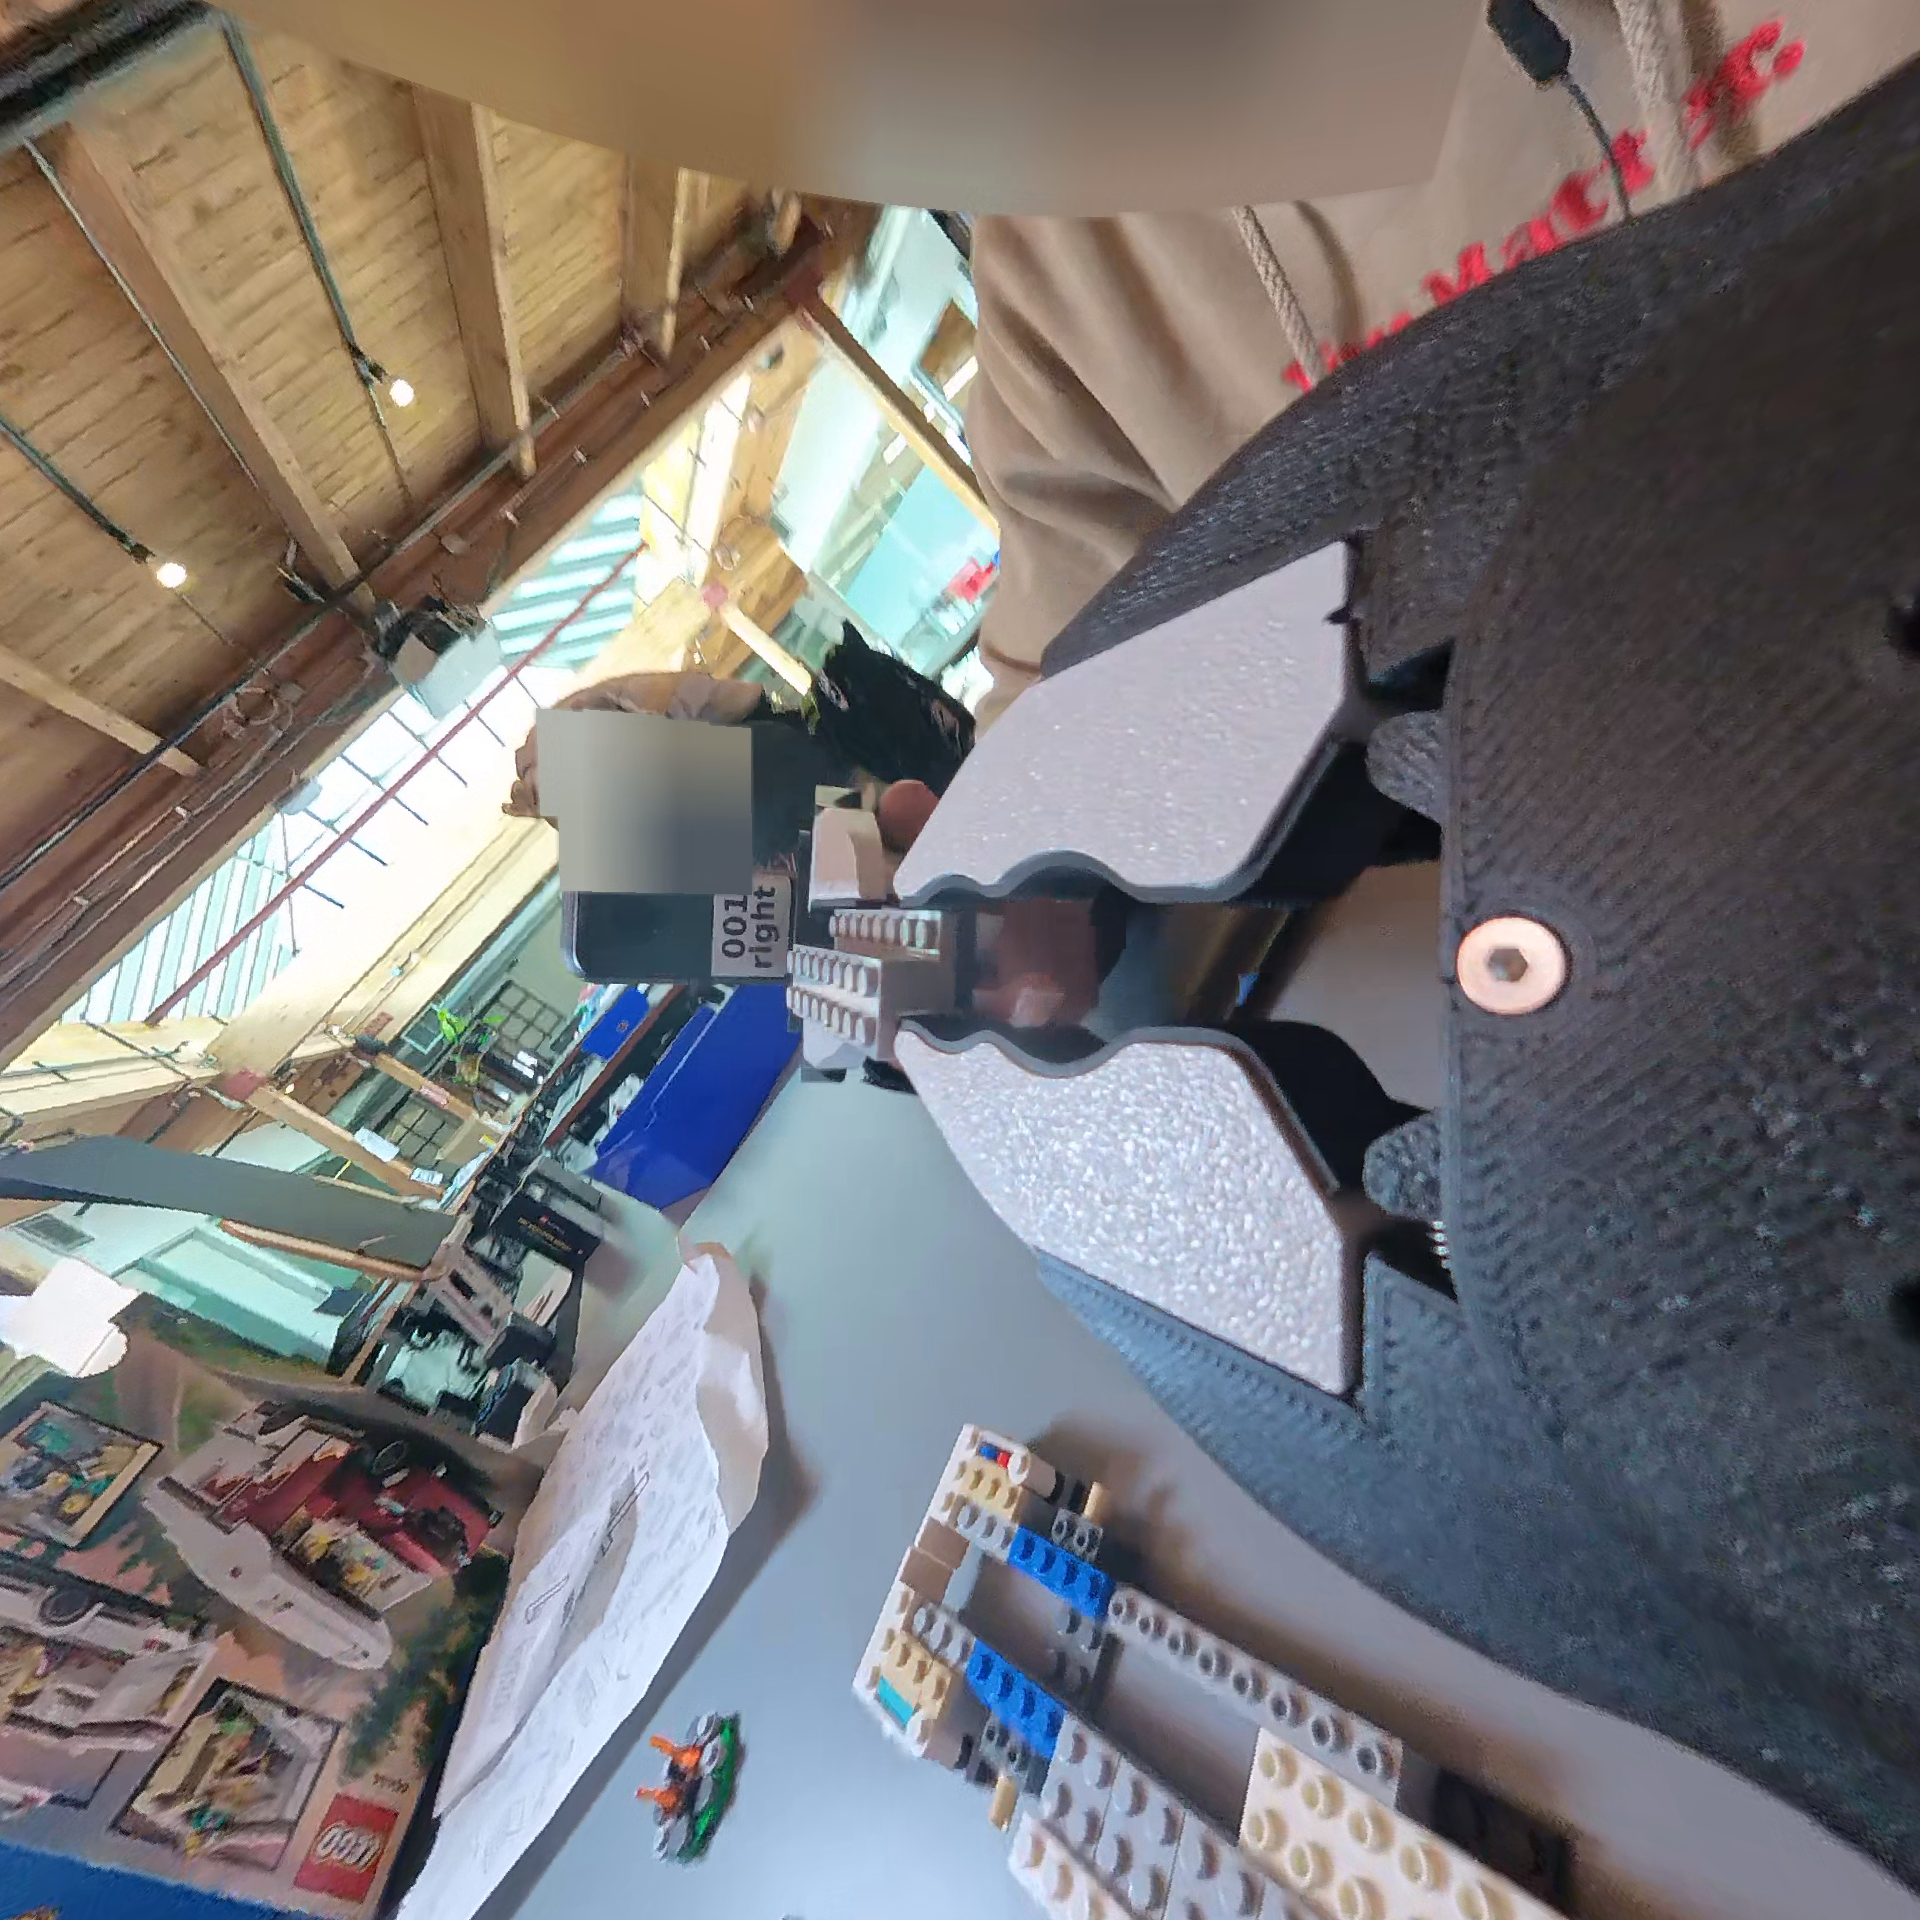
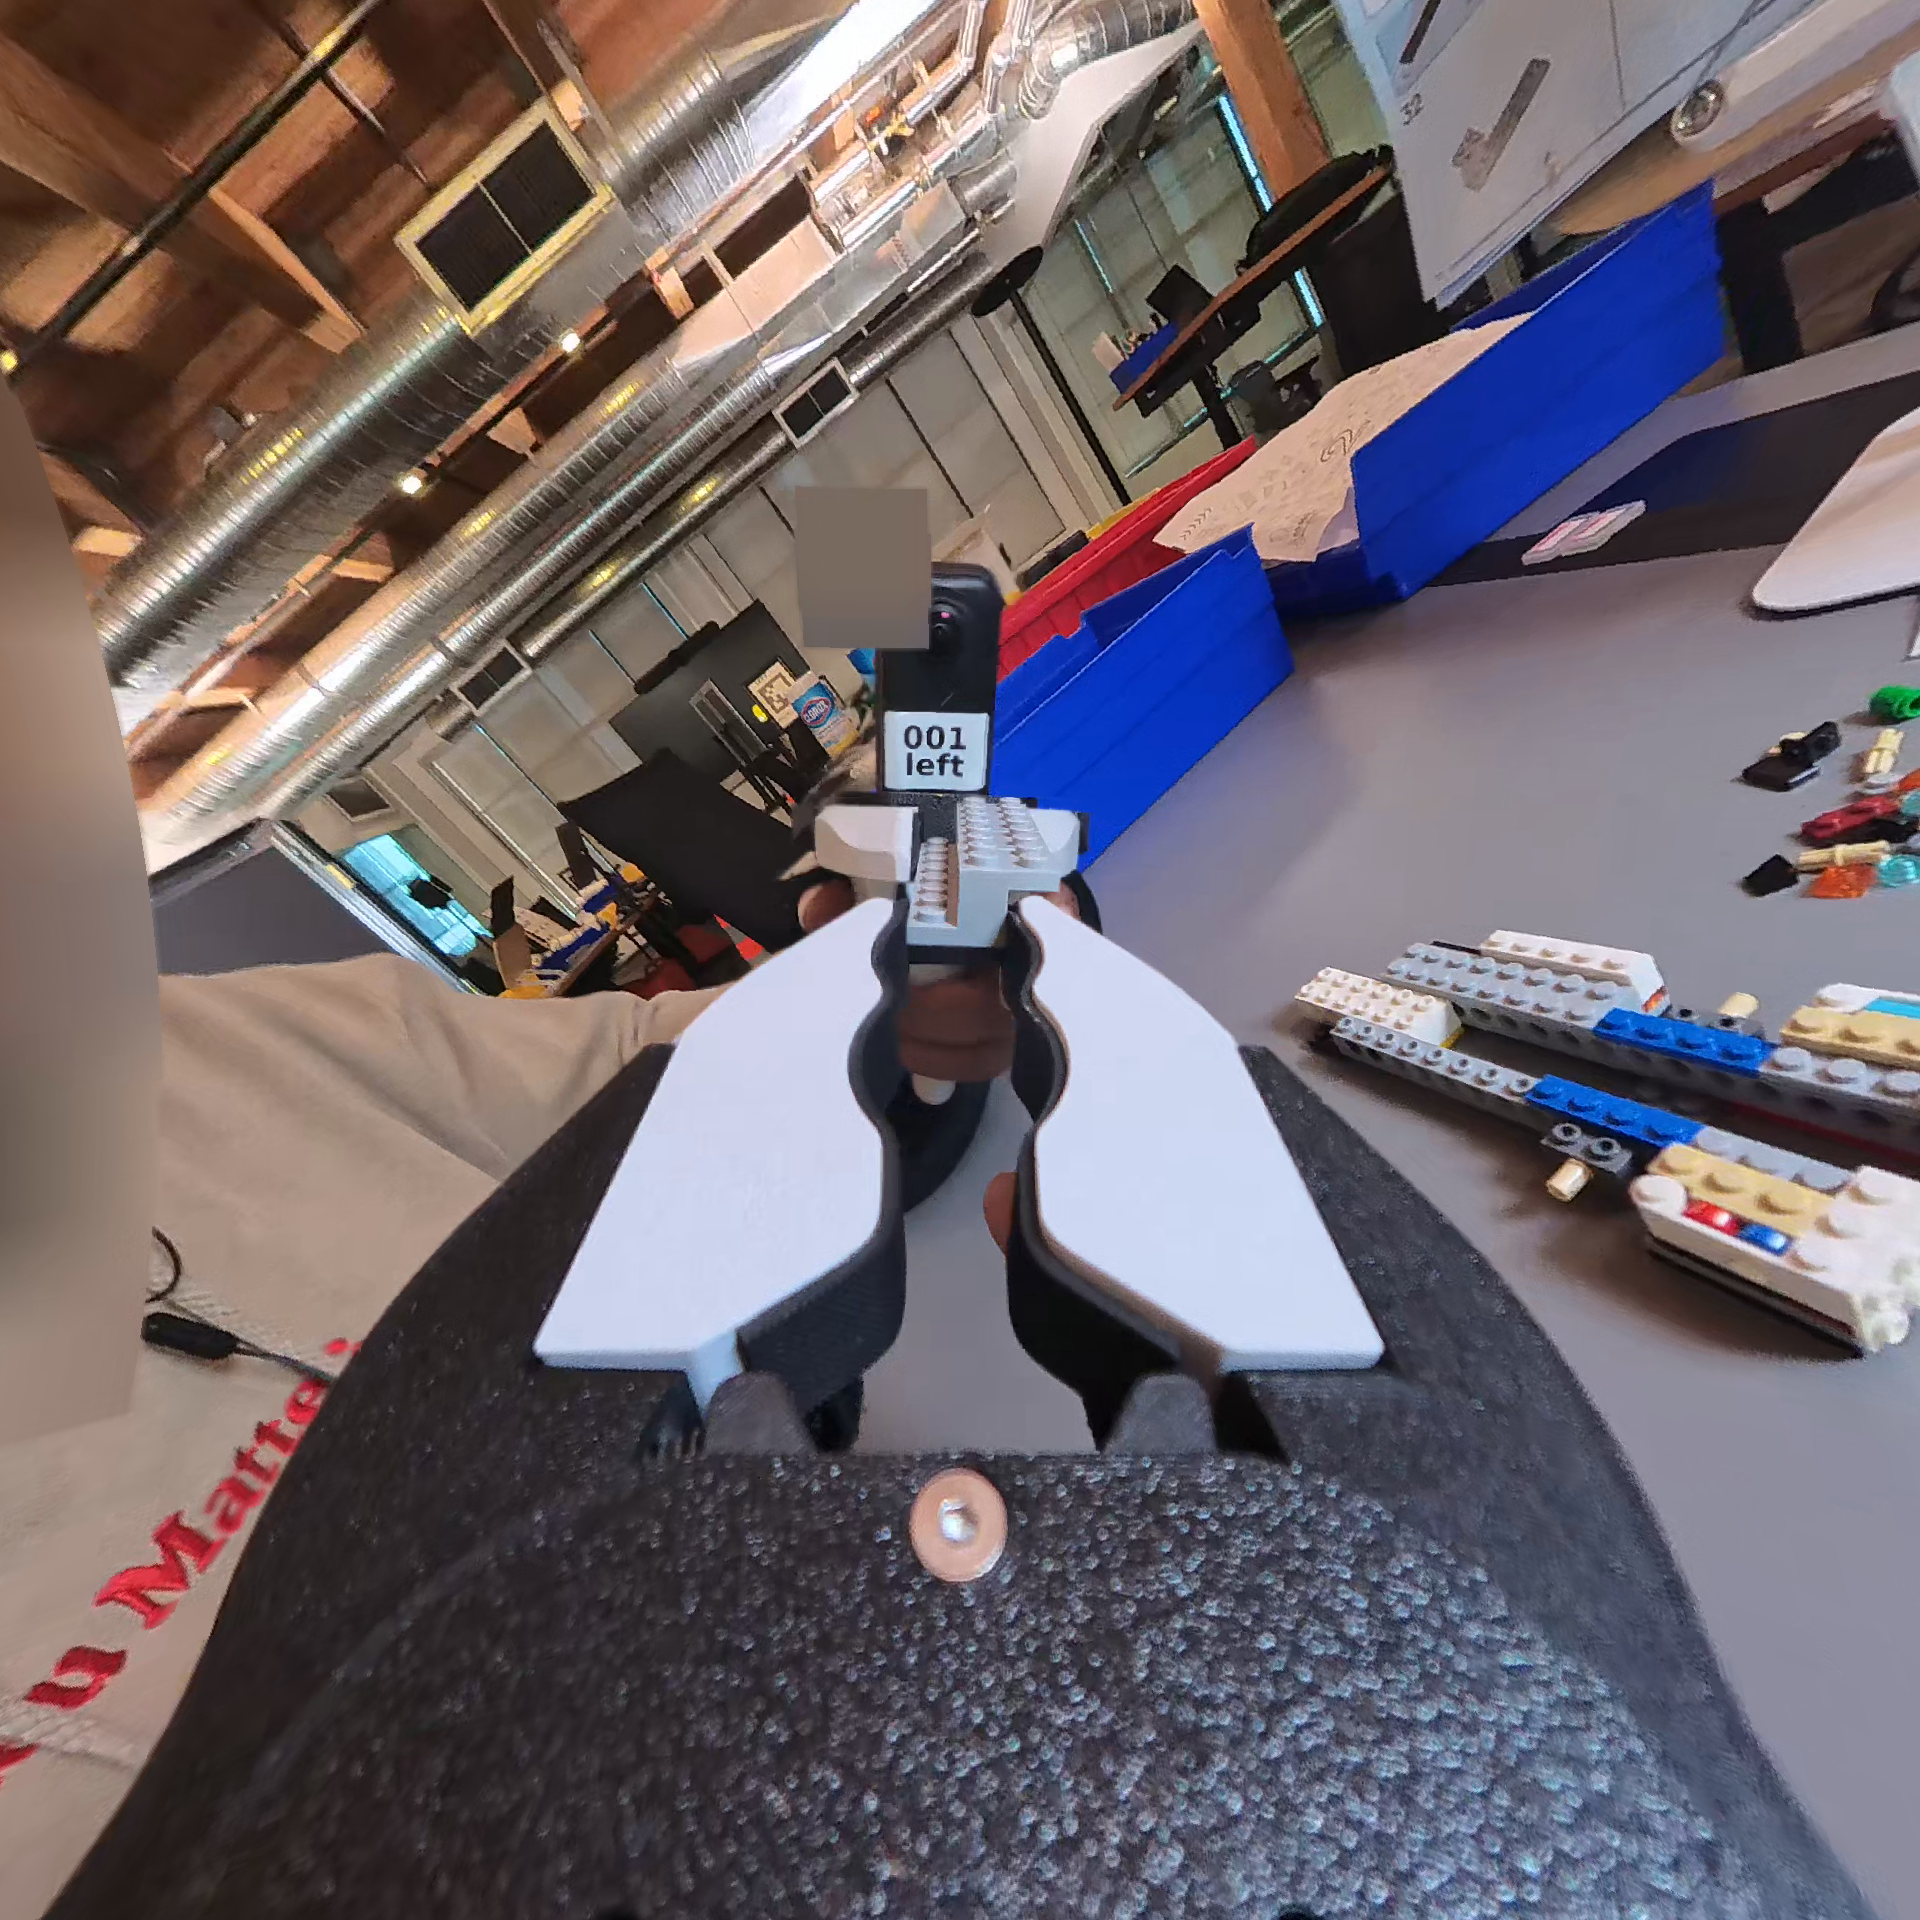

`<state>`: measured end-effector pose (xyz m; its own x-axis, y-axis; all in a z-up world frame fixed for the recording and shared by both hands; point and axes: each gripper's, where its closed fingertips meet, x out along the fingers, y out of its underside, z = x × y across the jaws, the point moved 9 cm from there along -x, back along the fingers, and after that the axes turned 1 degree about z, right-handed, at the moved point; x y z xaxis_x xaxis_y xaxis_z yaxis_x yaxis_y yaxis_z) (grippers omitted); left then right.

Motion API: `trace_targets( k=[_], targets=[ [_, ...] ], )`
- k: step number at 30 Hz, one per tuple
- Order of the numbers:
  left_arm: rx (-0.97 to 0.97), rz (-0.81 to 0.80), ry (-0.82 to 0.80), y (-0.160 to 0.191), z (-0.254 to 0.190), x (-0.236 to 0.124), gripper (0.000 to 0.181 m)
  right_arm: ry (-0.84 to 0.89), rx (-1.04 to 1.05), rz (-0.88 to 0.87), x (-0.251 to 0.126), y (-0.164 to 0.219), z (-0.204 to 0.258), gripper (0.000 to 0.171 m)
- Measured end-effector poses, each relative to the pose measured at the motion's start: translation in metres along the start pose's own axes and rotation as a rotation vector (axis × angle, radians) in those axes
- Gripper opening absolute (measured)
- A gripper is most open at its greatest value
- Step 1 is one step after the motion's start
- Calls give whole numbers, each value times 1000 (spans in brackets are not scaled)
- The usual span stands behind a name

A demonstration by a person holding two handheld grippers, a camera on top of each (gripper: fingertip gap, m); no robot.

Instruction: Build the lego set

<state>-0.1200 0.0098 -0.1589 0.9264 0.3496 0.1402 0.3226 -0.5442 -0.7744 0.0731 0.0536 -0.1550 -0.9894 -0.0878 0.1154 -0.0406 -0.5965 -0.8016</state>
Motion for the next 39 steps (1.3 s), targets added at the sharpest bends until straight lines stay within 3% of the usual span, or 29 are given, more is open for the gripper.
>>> trace_targets(
  k=[9, 13, 18, 29, 39],
  targets=[
    [454, 95, -230, -3, -7, -3, 35, 3, 58, -3, -4, 2, -7, 17],
    [357, 130, -184, 0, -4, 0, 35, -3, 0, 36, -3, 4, -5, 17],
    [255, 146, -96, 3, 0, -1, 20, 25, -119, 89, -1, 8, -3, 17],
    [601, 335, -194, 7, 3, -7, 19, 179, -429, 250, -2, 15, -6, 23],
    [618, 387, -226, 11, 8, -7, 18, 326, -608, 328, 0, 20, -9, 27]
  ],
)
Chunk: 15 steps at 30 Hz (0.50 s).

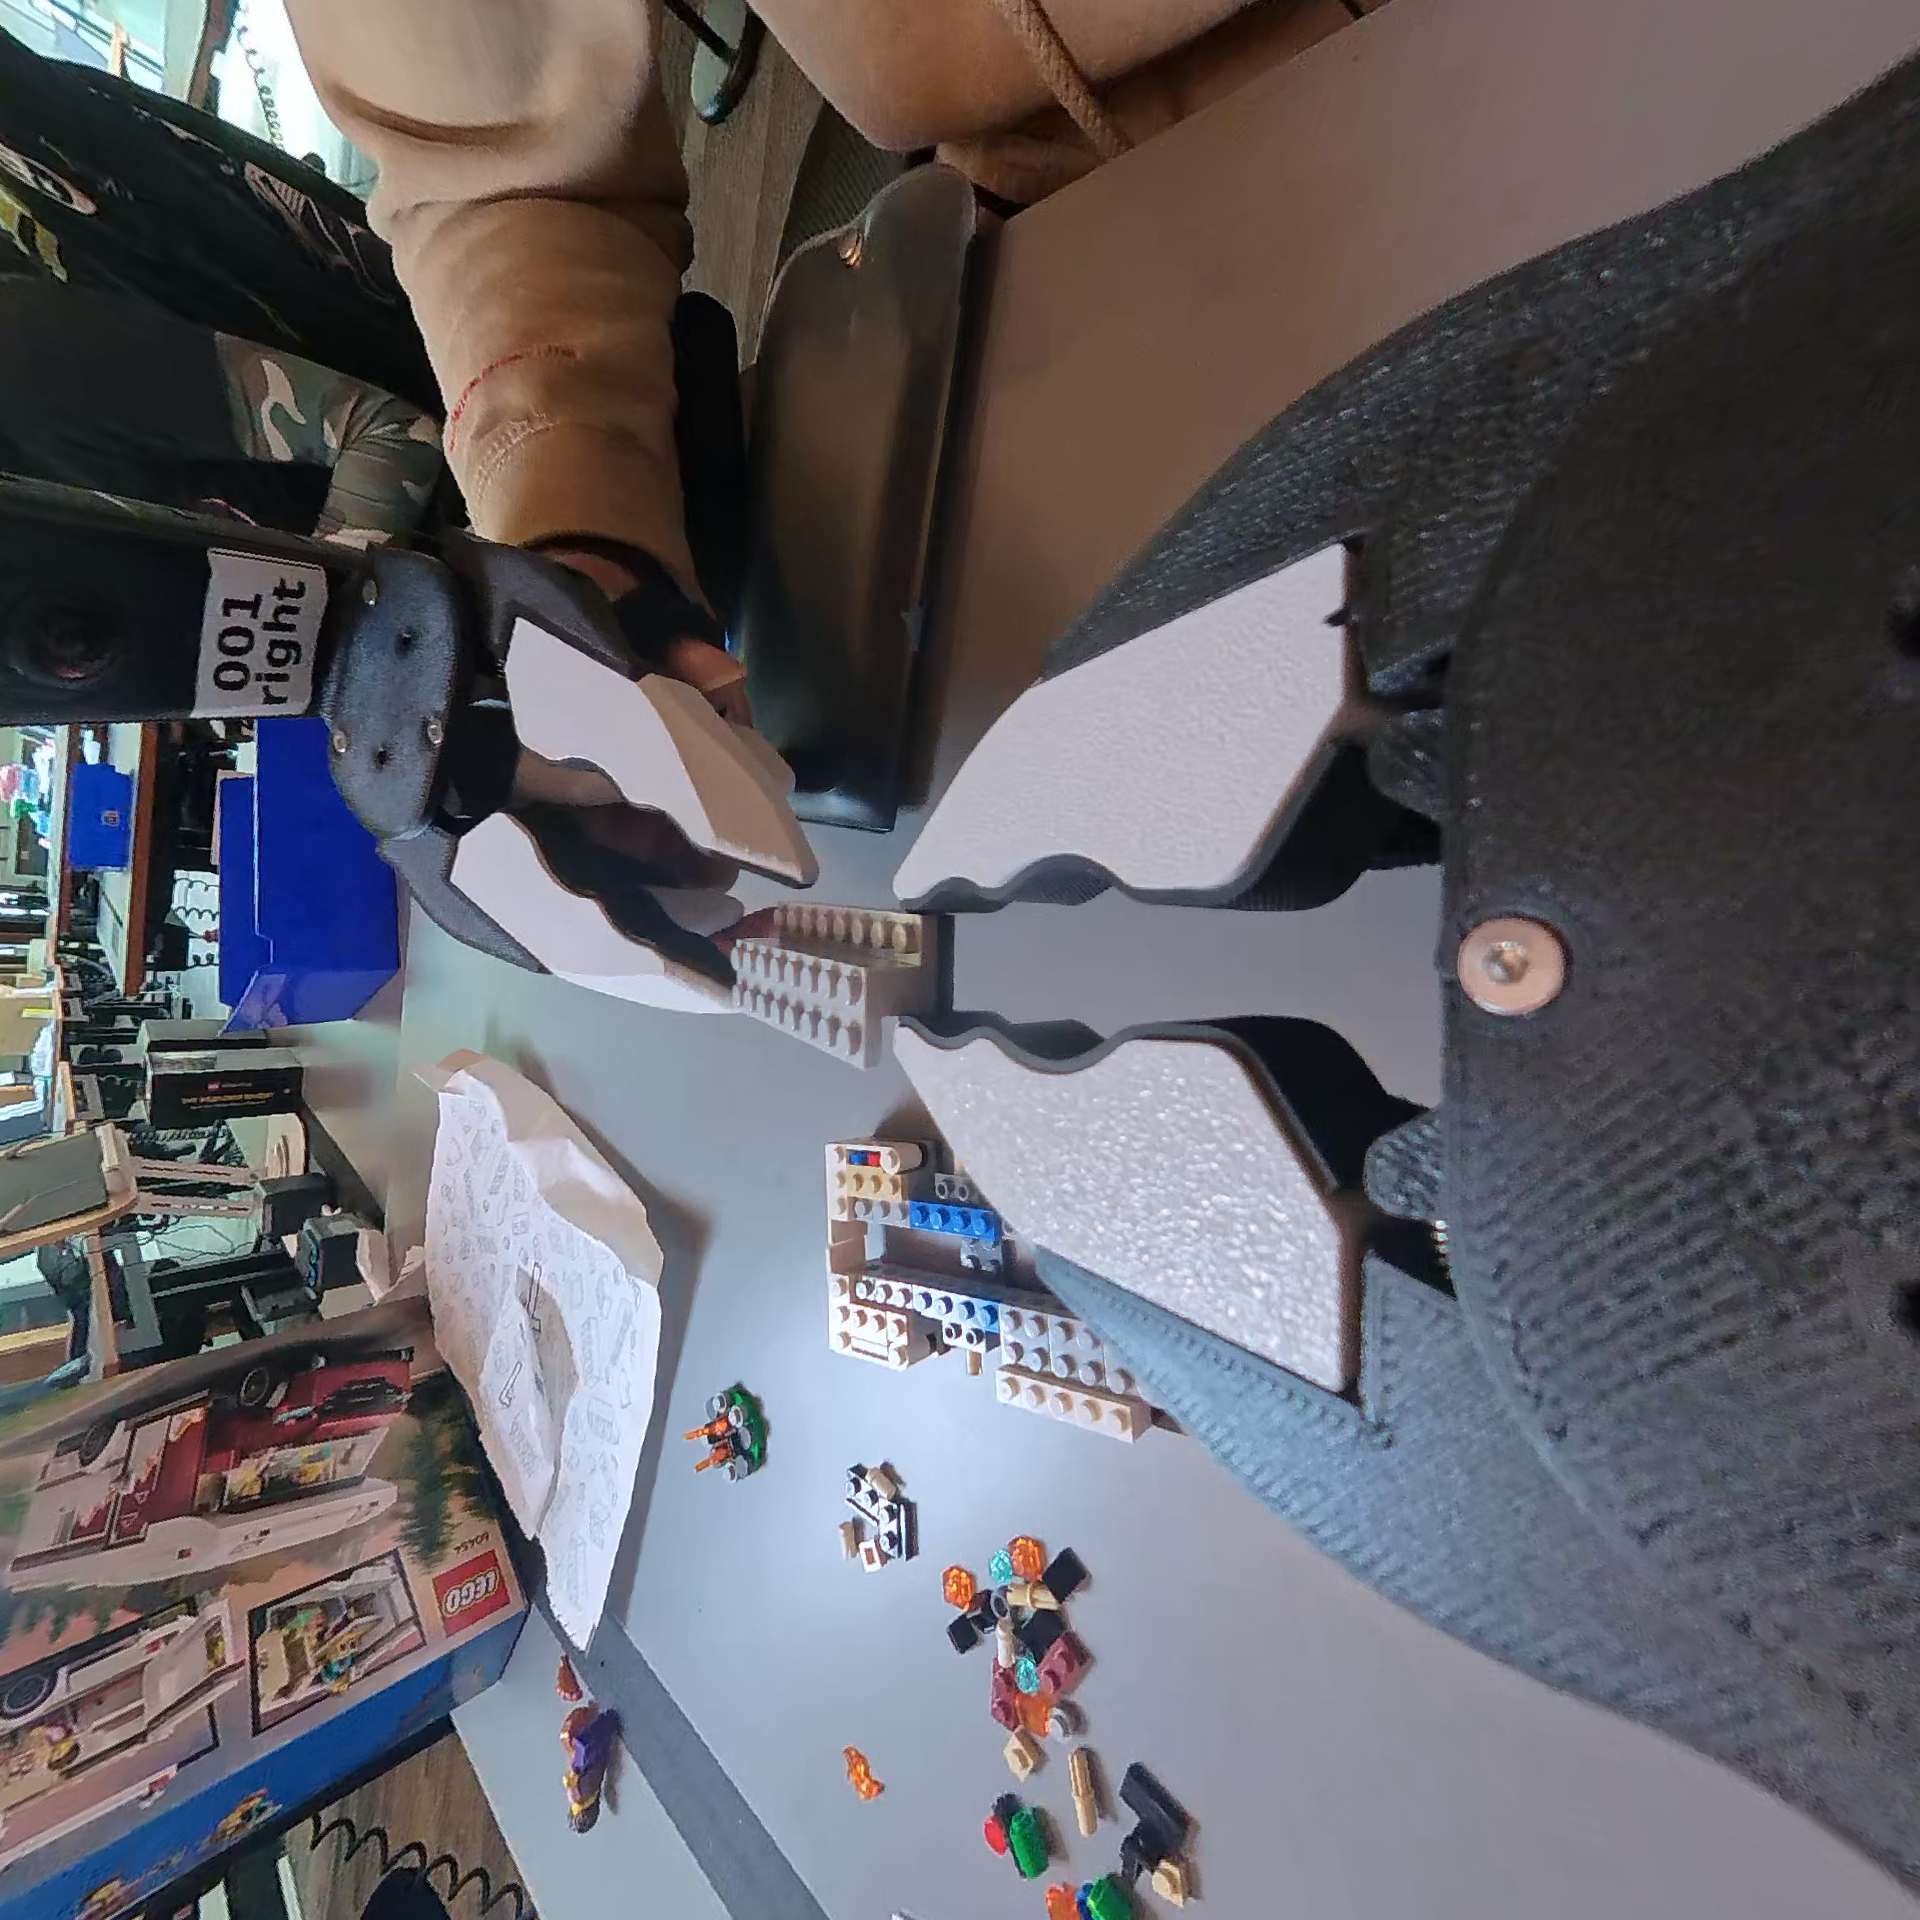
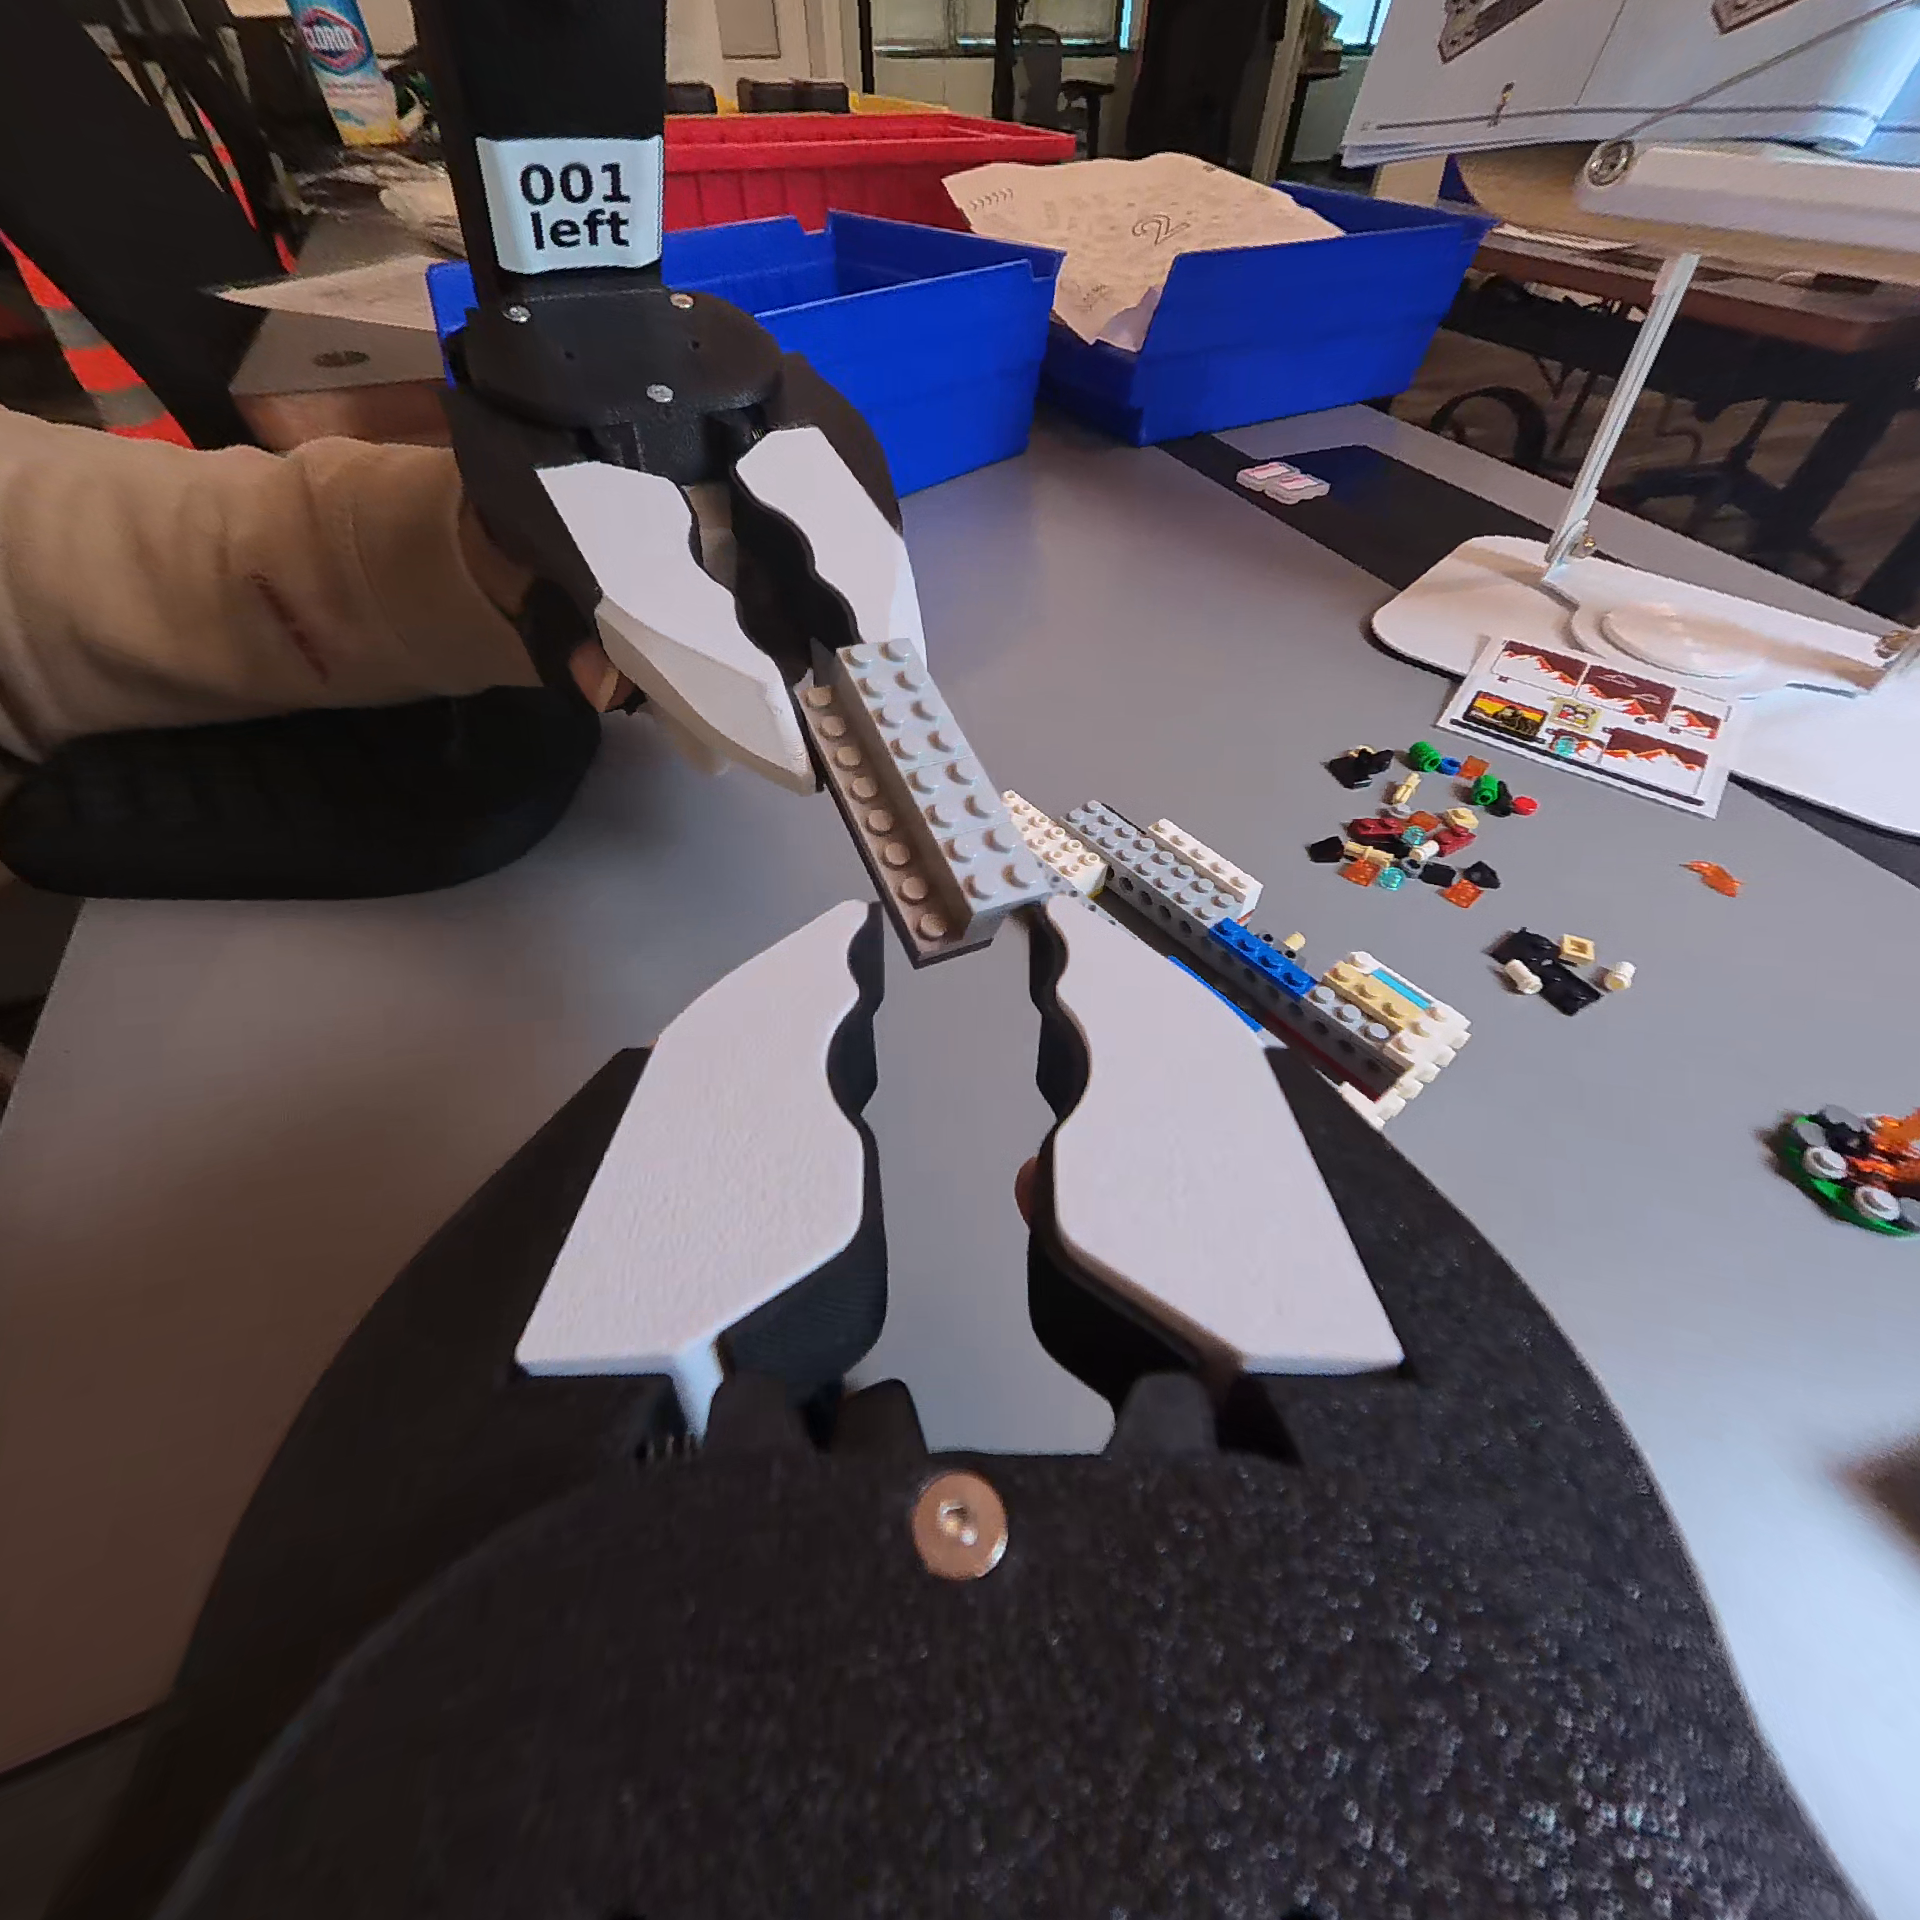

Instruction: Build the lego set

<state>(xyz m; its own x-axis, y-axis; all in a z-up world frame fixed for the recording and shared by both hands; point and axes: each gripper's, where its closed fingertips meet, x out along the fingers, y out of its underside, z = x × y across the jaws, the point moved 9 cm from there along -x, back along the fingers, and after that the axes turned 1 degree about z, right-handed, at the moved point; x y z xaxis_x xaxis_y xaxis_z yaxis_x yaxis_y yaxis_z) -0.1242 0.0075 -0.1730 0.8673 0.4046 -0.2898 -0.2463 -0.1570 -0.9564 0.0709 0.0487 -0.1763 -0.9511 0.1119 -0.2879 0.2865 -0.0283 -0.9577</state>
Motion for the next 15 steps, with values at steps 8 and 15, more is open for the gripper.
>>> trace_targets(
  k=[8, 15],
  targets=[
    [10, 242, 71, 20, -6, 13, 17, 44, 9, 111, 3, 6, -4, 22],
    [101, 430, 42, 35, -8, 17, 17, 47, -5, 116, 4, 6, -3, 21]
  ],
)
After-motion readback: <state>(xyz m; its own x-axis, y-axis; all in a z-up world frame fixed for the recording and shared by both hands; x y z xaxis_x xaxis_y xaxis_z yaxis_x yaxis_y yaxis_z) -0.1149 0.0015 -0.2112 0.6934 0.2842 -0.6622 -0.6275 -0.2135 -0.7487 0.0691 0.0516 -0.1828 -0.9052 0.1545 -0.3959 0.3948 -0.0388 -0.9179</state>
